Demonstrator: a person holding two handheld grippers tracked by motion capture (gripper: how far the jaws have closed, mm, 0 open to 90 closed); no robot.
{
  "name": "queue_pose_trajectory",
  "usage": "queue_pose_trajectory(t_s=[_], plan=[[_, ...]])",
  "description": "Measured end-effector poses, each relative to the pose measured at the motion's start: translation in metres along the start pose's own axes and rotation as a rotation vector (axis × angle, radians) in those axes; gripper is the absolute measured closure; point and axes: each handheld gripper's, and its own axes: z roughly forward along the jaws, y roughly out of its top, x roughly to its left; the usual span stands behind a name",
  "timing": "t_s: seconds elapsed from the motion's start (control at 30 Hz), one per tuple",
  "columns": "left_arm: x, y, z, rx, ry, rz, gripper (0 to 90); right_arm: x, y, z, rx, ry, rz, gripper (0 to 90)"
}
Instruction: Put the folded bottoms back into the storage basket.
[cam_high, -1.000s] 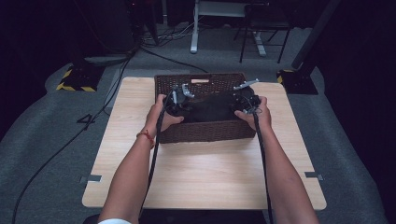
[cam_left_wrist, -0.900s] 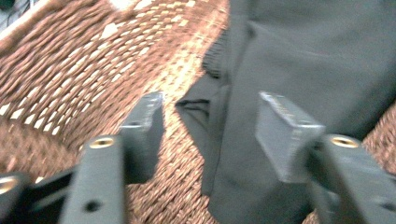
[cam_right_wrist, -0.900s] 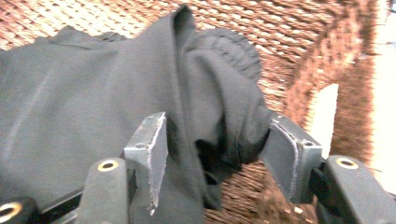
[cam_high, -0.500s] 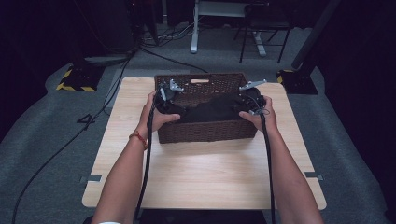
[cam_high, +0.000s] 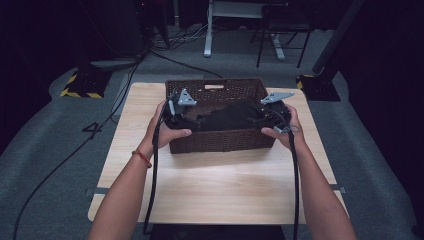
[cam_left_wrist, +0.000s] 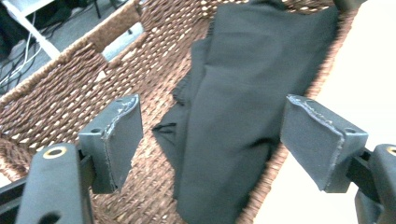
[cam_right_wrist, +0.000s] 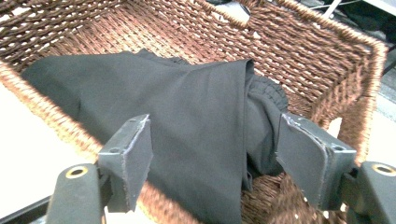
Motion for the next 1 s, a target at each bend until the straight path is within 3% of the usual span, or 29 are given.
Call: queue_pose_trajectory(t_s=[0.27,0.37,0.7,0.87,1.0], plan=[[-0.015,-0.008,-0.014,0.0,0.011,0.05,20.5,0.003,-0.01,-0.026,-0.022,-0.04,-0.028,25.3],[-0.021,-0.012,-0.017,-0.004,0.045,0.084,20.6,0.005,-0.015,-0.033,-0.033,-0.04,-0.04,25.5],[-0.037,-0.028,-0.026,0.012,0.036,0.156,20.8,0.011,-0.037,-0.05,-0.047,-0.055,-0.055,25.7],[-0.044,-0.038,-0.031,0.025,0.04,0.174,21.3,0.013,-0.052,-0.057,-0.05,-0.067,-0.054,25.5],[-0.048,-0.047,-0.037,0.03,0.021,0.172,21.9,0.016,-0.065,-0.062,-0.04,-0.092,-0.069,25.8]])
